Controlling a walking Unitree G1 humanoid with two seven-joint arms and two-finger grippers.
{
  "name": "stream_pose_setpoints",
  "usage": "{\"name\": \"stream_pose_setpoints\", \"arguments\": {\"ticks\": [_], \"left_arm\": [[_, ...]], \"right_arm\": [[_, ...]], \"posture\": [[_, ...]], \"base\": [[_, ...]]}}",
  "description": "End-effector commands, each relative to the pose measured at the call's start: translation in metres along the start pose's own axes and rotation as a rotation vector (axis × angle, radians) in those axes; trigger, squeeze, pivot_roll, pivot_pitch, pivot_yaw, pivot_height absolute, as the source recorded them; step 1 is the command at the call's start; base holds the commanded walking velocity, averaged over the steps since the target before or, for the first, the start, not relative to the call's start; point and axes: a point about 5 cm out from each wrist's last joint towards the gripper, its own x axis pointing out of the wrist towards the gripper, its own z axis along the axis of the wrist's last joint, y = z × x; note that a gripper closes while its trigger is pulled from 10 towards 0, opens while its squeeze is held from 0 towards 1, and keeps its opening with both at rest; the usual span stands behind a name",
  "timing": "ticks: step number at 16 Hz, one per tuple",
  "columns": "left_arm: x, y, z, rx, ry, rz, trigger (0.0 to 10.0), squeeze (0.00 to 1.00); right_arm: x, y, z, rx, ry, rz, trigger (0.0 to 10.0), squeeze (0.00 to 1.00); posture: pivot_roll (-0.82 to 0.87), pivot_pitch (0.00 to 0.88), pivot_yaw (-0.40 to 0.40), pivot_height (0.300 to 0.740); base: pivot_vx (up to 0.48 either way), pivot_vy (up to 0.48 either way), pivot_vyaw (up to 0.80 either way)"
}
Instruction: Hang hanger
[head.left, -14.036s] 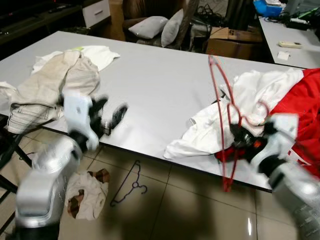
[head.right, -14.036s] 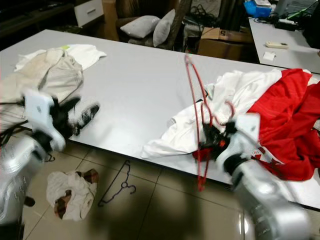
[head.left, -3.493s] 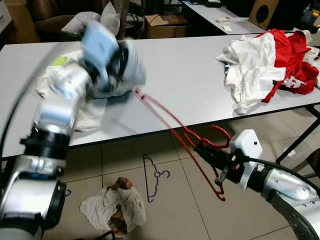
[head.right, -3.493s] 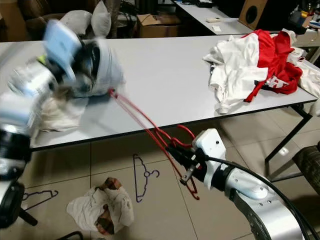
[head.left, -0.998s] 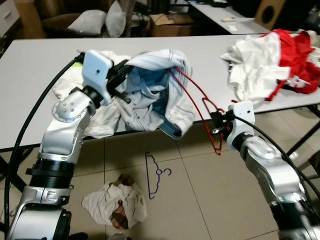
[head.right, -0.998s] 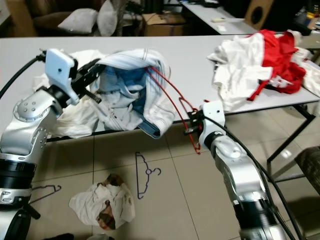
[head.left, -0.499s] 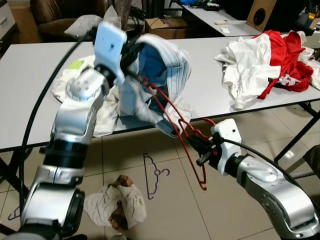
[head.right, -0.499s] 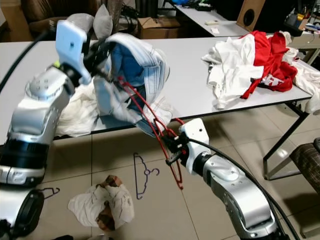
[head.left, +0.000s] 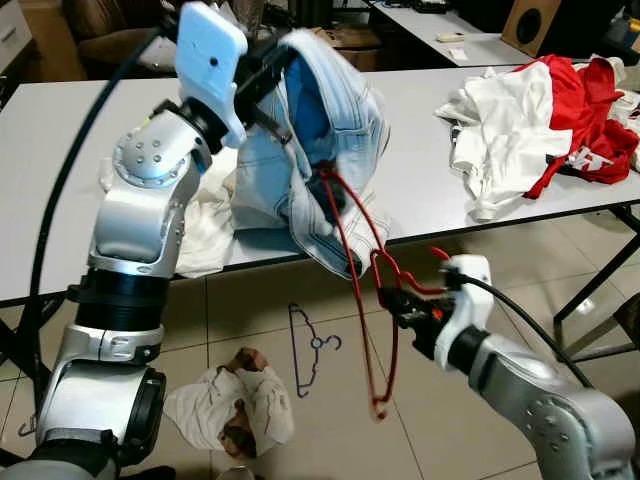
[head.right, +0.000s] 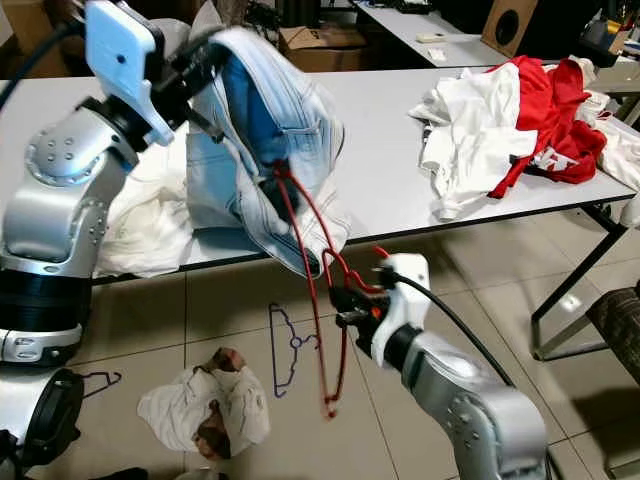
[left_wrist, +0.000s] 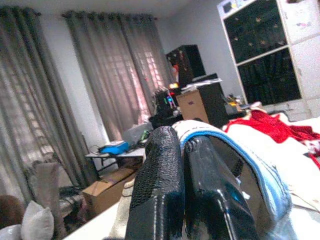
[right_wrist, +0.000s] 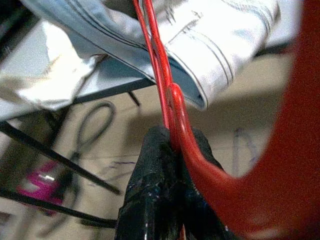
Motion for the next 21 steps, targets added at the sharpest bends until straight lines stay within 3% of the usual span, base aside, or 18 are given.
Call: {"name": "stream_pose_setpoints", "arguments": {"ticks": [1, 5, 7, 8, 9, 10, 12, 14, 17, 21], "left_arm": [[0.000, 0.007, 0.013, 0.034, -0.055, 0.034, 0.0, 0.00], [0.000, 0.024, 0.024, 0.052, -0.107, 0.103, 0.0, 0.00], [0.001, 0.029, 0.030, 0.043, -0.135, 0.121, 0.0, 0.00], [0.002, 0.030, 0.031, 0.035, -0.142, 0.120, 0.0, 0.00], [0.005, 0.022, 0.028, 0.023, -0.116, 0.045, 0.0, 0.00], [0.005, 0.017, 0.024, 0.021, -0.093, 0.016, 0.0, 0.00], [0.003, 0.005, 0.011, 0.035, -0.034, -0.033, 0.0, 0.00], [0.001, 0.001, 0.004, 0.029, -0.005, -0.041, 0.0, 0.00], [-0.003, 0.003, -0.001, 0.020, 0.005, -0.002, 0.0, 0.00], [-0.004, -0.011, 0.012, 0.003, -0.066, -0.119, 0.0, 0.00]], "right_arm": [[-0.006, -0.006, -0.002, 0.076, 0.006, -0.030, 10.0, 0.00], [-0.009, -0.019, -0.006, 0.250, -0.012, -0.066, 10.0, 0.00], [-0.008, -0.033, -0.001, 0.433, -0.086, -0.107, 10.0, 0.00], [-0.005, -0.038, -0.002, 0.572, -0.113, -0.101, 10.0, 0.00], [-0.001, -0.039, -0.008, 0.566, -0.062, -0.099, 10.0, 0.00], [0.000, -0.038, -0.008, 0.503, -0.030, -0.097, 10.0, 0.00], [0.003, -0.032, -0.001, 0.156, 0.074, -0.114, 10.0, 0.00], [0.004, -0.029, 0.000, -0.051, 0.138, -0.112, 10.0, 0.00], [-0.006, -0.015, -0.002, -0.060, 0.181, 0.075, 10.0, 0.00], [-0.004, -0.026, -0.004, 0.060, 0.161, 0.082, 10.0, 0.00]], "posture": [[-0.06, 0.000, -0.041, 0.740], [-0.07, 0.000, -0.030, 0.740], [-0.07, 0.000, -0.028, 0.740], [-0.07, 0.000, -0.028, 0.740], [-0.07, 0.000, -0.034, 0.740], [-0.07, 0.000, -0.036, 0.740], [-0.06, 0.000, -0.036, 0.740], [-0.06, 0.000, -0.036, 0.740], [-0.06, 0.000, -0.053, 0.740], [-0.06, 0.000, -0.057, 0.740]], "base": [[0.000, 0.000, 0.00], [0.000, 0.000, 0.00], [0.000, 0.000, 0.00], [0.000, 0.000, 0.00], [0.000, 0.000, 0.00], [0.000, 0.000, 0.00], [0.000, 0.000, 0.00], [0.000, 0.000, 0.00], [0.000, 0.000, 0.00], [0.000, 0.000, 0.00]]}}
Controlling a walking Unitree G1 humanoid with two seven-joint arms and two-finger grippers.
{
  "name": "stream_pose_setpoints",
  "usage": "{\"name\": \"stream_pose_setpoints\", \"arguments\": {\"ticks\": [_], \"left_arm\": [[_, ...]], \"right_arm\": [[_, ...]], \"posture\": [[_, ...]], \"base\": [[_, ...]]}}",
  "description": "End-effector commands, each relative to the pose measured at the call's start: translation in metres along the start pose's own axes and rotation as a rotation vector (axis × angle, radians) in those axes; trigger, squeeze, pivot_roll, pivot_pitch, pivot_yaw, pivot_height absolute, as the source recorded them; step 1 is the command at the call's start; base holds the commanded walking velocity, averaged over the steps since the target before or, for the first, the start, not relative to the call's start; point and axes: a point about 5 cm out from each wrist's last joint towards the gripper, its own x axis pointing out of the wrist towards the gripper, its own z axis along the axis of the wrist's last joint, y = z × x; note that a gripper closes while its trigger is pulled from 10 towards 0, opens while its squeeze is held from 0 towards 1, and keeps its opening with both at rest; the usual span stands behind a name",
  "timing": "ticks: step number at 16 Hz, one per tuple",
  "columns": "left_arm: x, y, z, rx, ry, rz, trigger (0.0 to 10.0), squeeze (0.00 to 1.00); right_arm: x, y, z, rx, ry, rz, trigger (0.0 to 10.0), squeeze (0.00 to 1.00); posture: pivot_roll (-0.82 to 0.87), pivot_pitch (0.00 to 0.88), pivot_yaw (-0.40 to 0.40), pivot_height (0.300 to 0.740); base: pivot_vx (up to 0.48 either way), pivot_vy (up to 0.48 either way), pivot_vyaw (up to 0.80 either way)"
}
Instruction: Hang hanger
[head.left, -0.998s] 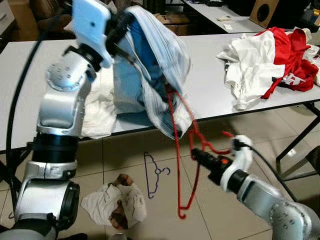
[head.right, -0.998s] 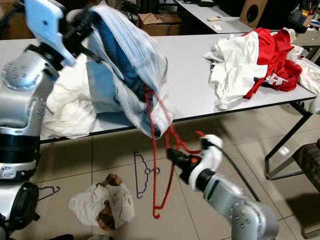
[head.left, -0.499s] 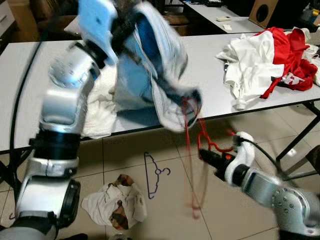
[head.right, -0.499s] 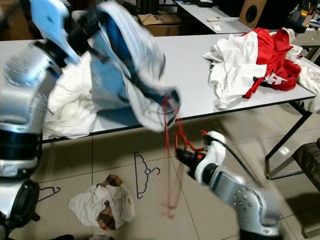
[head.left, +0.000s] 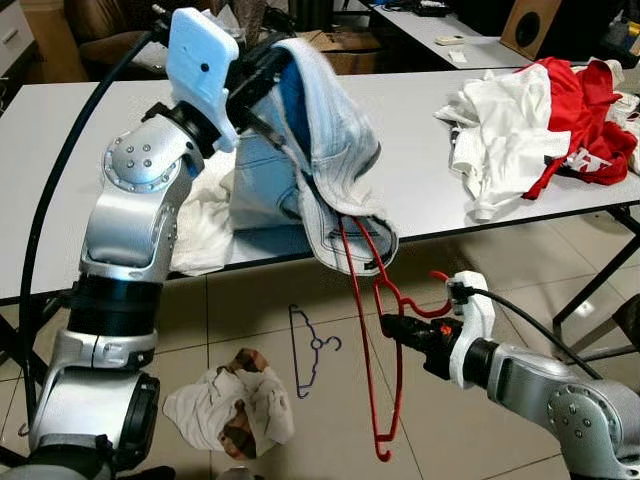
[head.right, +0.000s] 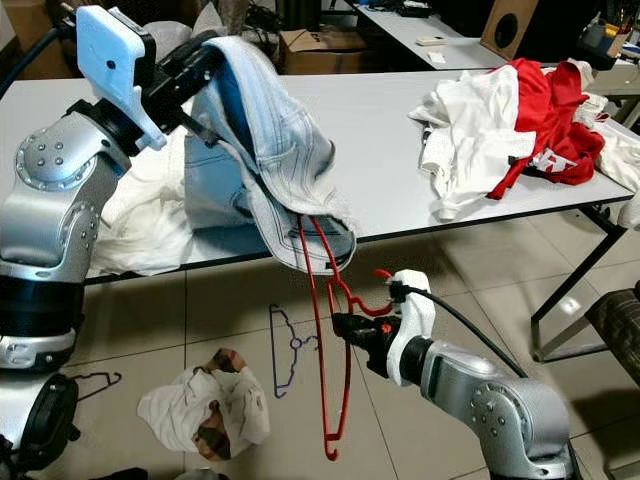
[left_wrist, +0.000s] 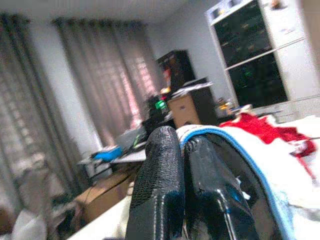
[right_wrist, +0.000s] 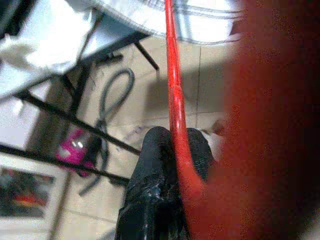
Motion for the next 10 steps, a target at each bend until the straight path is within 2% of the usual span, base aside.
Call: {"name": "stream_pose_setpoints", "arguments": {"ticks": [1, 3, 5, 6, 7, 8, 10], "left_arm": [[0.002, -0.007, 0.010, 0.007, -0.038, -0.057, 0.0, 0.00], [-0.004, -0.015, 0.005, -0.014, -0.003, -0.139, 0.0, 0.00], [-0.022, -0.023, -0.005, -0.033, 0.076, -0.226, 0.0, 0.00], [-0.027, -0.023, -0.010, -0.030, 0.109, -0.233, 0.0, 0.00], [-0.032, -0.021, -0.015, -0.015, 0.143, -0.221, 0.0, 0.00], [-0.042, -0.016, -0.028, 0.040, 0.243, -0.187, 0.0, 0.00], [-0.063, -0.003, -0.054, 0.066, 0.416, -0.062, 0.0, 0.00]], "right_arm": [[-0.003, -0.005, 0.008, 0.037, -0.047, -0.004, 10.0, 0.00], [-0.002, -0.016, 0.018, 0.130, -0.117, -0.025, 10.0, 0.00], [0.005, -0.026, 0.033, 0.249, -0.209, -0.023, 10.0, 0.00], [0.009, -0.030, 0.043, 0.300, -0.263, -0.021, 10.0, 0.00], [0.010, -0.030, 0.049, 0.322, -0.292, -0.014, 10.0, 0.00], [0.014, -0.029, 0.062, 0.371, -0.358, 0.013, 10.0, 0.00], [0.018, -0.029, 0.089, 0.458, -0.484, 0.037, 10.0, 0.00]], "posture": [[-0.06, 0.000, -0.057, 0.740], [-0.06, 0.000, -0.048, 0.740], [-0.07, 0.000, -0.034, 0.740], [-0.05, 0.000, -0.038, 0.740], [-0.05, 0.000, -0.040, 0.740], [-0.05, 0.000, -0.041, 0.740], [-0.04, 0.000, -0.043, 0.740]], "base": [[0.000, 0.000, 0.00], [0.000, 0.000, 0.00], [0.000, 0.000, 0.00], [0.000, 0.000, 0.00], [0.000, 0.000, 0.00], [0.000, 0.000, 0.00], [0.000, 0.000, 0.00]]}}
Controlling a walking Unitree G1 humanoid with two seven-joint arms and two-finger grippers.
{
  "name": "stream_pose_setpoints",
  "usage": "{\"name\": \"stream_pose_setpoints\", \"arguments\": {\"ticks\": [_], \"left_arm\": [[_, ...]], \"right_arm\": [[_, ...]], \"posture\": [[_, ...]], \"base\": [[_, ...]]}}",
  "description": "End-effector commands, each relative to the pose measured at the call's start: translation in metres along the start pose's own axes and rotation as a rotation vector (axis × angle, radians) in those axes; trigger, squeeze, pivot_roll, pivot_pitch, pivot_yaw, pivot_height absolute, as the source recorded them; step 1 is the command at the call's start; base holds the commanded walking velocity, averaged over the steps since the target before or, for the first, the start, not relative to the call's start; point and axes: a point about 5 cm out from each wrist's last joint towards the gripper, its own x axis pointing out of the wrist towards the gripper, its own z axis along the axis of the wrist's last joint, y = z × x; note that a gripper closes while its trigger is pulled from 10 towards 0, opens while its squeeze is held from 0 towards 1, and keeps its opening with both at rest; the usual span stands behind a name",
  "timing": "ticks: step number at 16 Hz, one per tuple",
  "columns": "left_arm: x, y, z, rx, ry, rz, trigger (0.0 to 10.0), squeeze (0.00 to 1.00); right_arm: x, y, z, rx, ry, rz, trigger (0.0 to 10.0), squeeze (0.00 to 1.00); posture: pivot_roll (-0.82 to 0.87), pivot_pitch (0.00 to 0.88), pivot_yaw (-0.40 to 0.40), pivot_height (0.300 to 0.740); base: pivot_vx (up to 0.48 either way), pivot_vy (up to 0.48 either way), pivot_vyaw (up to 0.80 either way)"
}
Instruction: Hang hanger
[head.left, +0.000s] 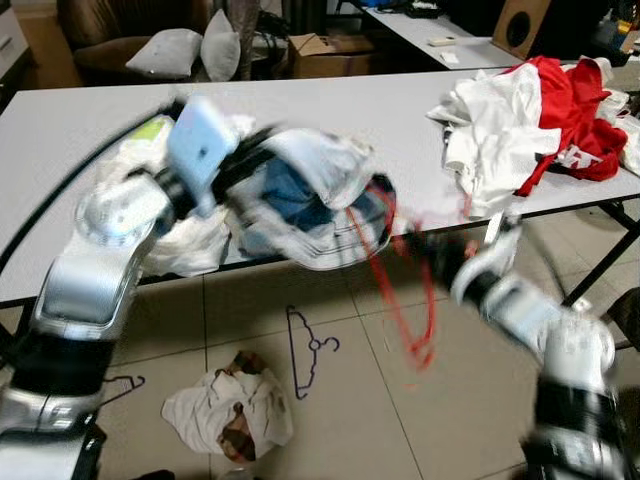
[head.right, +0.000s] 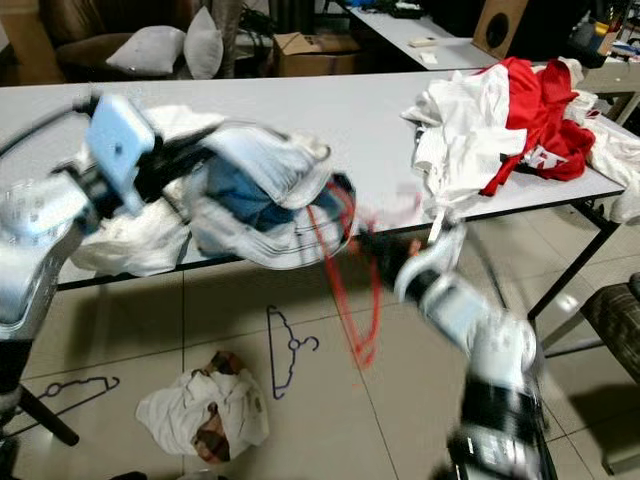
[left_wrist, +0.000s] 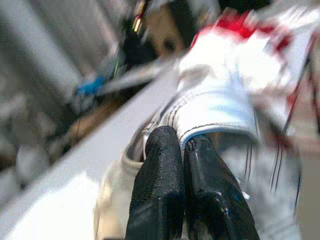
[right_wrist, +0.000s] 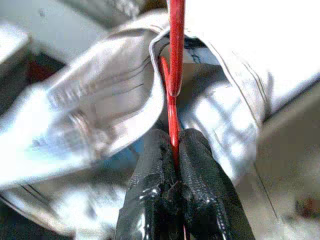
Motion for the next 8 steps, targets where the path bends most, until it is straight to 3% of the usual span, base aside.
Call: {"name": "stream_pose_setpoints", "arguments": {"ticks": [1, 2, 3, 5, 7, 8], "left_arm": [[-0.006, 0.002, -0.012, -0.026, 0.069, 0.036, 0.0, 0.00], [-0.008, -0.001, -0.015, -0.047, 0.079, 0.026, 0.0, 0.00], [-0.009, -0.011, -0.014, -0.128, 0.068, -0.031, 0.0, 0.00], [-0.005, -0.027, -0.005, -0.236, 0.022, -0.126, 0.0, 0.00], [0.004, -0.047, 0.022, -0.417, -0.119, -0.256, 0.0, 0.00], [0.008, -0.054, 0.030, -0.446, -0.146, -0.308, 0.0, 0.00]], "right_arm": [[0.005, -0.004, 0.019, 0.031, -0.128, -0.058, 10.0, 0.00], [0.008, -0.005, 0.026, 0.037, -0.171, -0.077, 10.0, 0.00], [0.015, -0.003, 0.047, 0.065, -0.299, -0.095, 10.0, 0.00], [0.023, 0.005, 0.071, 0.158, -0.438, -0.060, 10.0, 0.00], [0.038, 0.013, 0.076, 0.082, -0.458, -0.082, 10.0, 0.00], [0.044, 0.013, 0.074, 0.076, -0.459, -0.099, 10.0, 0.00]], "posture": [[-0.04, 0.000, -0.045, 0.740], [-0.04, 0.000, -0.045, 0.740], [-0.04, 0.000, -0.046, 0.740], [-0.04, 0.000, -0.046, 0.740], [-0.03, 0.000, -0.054, 0.740], [-0.03, 0.000, -0.057, 0.740]], "base": [[0.000, 0.000, 0.00], [0.000, 0.000, 0.00], [0.000, 0.000, 0.00], [0.000, 0.000, 0.00], [0.000, 0.000, 0.00], [0.000, 0.000, 0.00]]}}
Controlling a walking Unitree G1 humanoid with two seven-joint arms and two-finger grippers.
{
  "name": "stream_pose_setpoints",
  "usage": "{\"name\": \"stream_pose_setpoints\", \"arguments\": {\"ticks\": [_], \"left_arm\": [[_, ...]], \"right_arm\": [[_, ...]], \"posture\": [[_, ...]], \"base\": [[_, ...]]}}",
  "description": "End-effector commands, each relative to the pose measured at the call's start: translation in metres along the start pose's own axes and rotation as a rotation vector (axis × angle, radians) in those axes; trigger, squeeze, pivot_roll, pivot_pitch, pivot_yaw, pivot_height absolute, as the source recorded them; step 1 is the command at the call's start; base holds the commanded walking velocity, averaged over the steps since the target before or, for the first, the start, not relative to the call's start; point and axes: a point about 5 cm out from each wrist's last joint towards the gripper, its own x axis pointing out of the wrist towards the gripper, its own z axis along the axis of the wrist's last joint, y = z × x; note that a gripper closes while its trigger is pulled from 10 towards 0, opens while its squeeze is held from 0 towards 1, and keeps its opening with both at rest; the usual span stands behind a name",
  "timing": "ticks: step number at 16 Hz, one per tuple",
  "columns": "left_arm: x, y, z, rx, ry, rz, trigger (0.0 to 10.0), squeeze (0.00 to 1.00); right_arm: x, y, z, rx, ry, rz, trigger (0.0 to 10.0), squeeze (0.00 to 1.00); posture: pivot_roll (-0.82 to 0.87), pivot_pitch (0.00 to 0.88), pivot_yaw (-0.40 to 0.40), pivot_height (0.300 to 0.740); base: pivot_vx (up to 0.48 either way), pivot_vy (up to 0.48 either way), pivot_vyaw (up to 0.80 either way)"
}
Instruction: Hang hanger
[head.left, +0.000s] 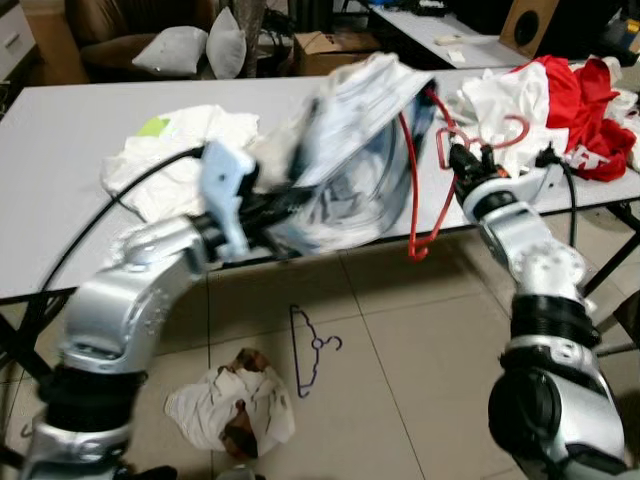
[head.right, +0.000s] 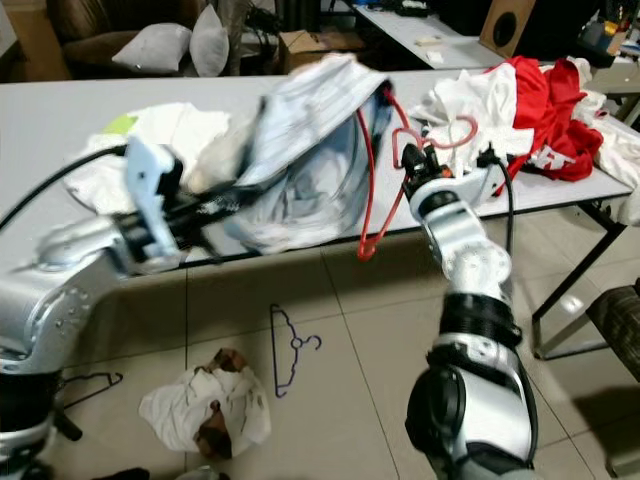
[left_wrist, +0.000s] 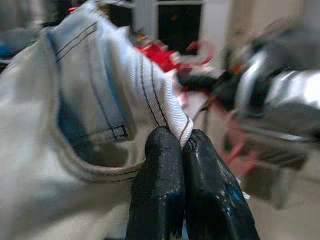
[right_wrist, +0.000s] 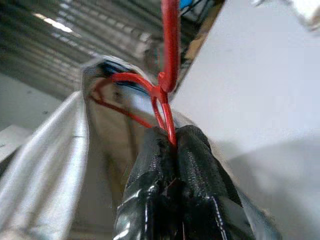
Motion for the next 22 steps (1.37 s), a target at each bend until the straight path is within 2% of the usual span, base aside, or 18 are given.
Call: {"name": "stream_pose_setpoints", "arguments": {"ticks": [1, 2, 4, 5, 6, 7, 8, 10, 12, 14, 15, 16, 18, 19, 20, 22], "left_arm": [[0.007, -0.012, 0.013, -0.004, -0.041, -0.086, 0.0, 0.00], [0.014, -0.016, 0.015, -0.029, -0.056, -0.099, 0.0, 0.00], [0.032, -0.035, 0.019, -0.052, -0.061, -0.207, 0.0, 0.00], [0.034, -0.038, 0.019, -0.059, -0.061, -0.229, 0.0, 0.00], [0.042, -0.045, 0.025, -0.103, -0.084, -0.283, 0.0, 0.00], [0.044, -0.046, 0.027, -0.112, -0.093, -0.289, 0.0, 0.00], [0.049, -0.047, 0.046, -0.192, -0.199, -0.327, 0.0, 0.00], [0.051, -0.046, 0.061, -0.250, -0.273, -0.364, 0.0, 0.00], [0.051, -0.037, 0.080, -0.346, -0.379, -0.363, 0.0, 0.00], [0.050, -0.025, 0.095, -0.404, -0.461, -0.332, 0.0, 0.00], [0.048, -0.019, 0.102, -0.421, -0.491, -0.317, 0.0, 0.00], [0.047, -0.016, 0.104, -0.413, -0.486, -0.313, 0.0, 0.00], [0.046, -0.008, 0.099, -0.347, -0.425, -0.219, 0.0, 0.00], [0.047, -0.006, 0.097, -0.330, -0.412, -0.194, 0.0, 0.00], [0.049, -0.002, 0.084, -0.251, -0.335, -0.138, 0.0, 0.00], [0.048, 0.000, 0.066, -0.199, -0.259, -0.116, 0.0, 0.00]], "right_arm": [[0.005, 0.007, 0.010, -0.019, -0.072, 0.005, 10.0, 0.00], [0.009, 0.009, 0.006, -0.022, -0.070, 0.001, 10.0, 0.00], [0.016, 0.015, 0.002, 0.031, -0.112, -0.015, 10.0, 0.00], [0.017, 0.015, 0.002, 0.050, -0.121, -0.017, 10.0, 0.00], [0.021, 0.018, 0.002, 0.138, -0.152, -0.027, 10.0, 0.00], [0.022, 0.019, 0.002, 0.157, -0.157, -0.031, 10.0, 0.00], [0.024, 0.018, -0.005, 0.106, -0.148, -0.056, 10.0, 0.00], [0.025, 0.015, -0.012, 0.101, -0.138, -0.081, 10.0, 0.00], [0.026, 0.012, -0.024, 0.011, -0.101, -0.106, 10.0, 0.00], [0.025, 0.010, -0.039, -0.077, -0.043, -0.118, 10.0, 0.00], [0.024, 0.008, -0.046, -0.160, -0.007, -0.113, 10.0, 0.00], [0.022, 0.006, -0.048, -0.197, 0.003, -0.112, 10.0, 0.00], [0.020, 0.007, -0.042, -0.106, -0.021, -0.079, 10.0, 0.00], [0.020, 0.008, -0.040, -0.092, -0.027, -0.068, 10.0, 0.00], [0.018, 0.019, -0.027, 0.126, -0.073, 0.032, 10.0, 0.00], [0.013, 0.033, -0.009, 0.343, -0.101, 0.194, 10.0, 0.00]], "posture": [[-0.03, 0.000, -0.059, 0.740], [-0.03, 0.000, -0.060, 0.740], [-0.04, 0.000, -0.059, 0.740], [-0.04, 0.000, -0.059, 0.740], [-0.04, 0.000, -0.059, 0.740], [-0.04, 0.000, -0.059, 0.740], [-0.04, 0.000, -0.059, 0.740], [-0.03, 0.000, -0.074, 0.740], [-0.03, 0.000, -0.074, 0.740], [-0.03, 0.000, -0.073, 0.740], [-0.03, 0.000, -0.071, 0.740], [-0.03, 0.000, -0.071, 0.740], [-0.03, 0.000, -0.065, 0.740], [-0.03, 0.000, -0.065, 0.740], [-0.04, 0.000, -0.062, 0.740], [-0.04, 0.000, -0.060, 0.740]], "base": [[0.000, 0.000, 0.00], [0.000, 0.000, 0.00], [0.000, 0.000, 0.00], [0.000, 0.000, 0.00], [0.000, 0.000, 0.00], [0.000, 0.000, 0.00], [0.000, 0.000, 0.00], [0.000, 0.000, 0.00], [0.000, 0.000, 0.00], [0.000, 0.000, 0.00], [0.000, 0.000, 0.00], [0.000, 0.000, 0.00], [0.000, 0.000, 0.00], [0.000, 0.000, 0.00], [0.000, 0.000, 0.00], [0.000, 0.000, 0.00]]}}
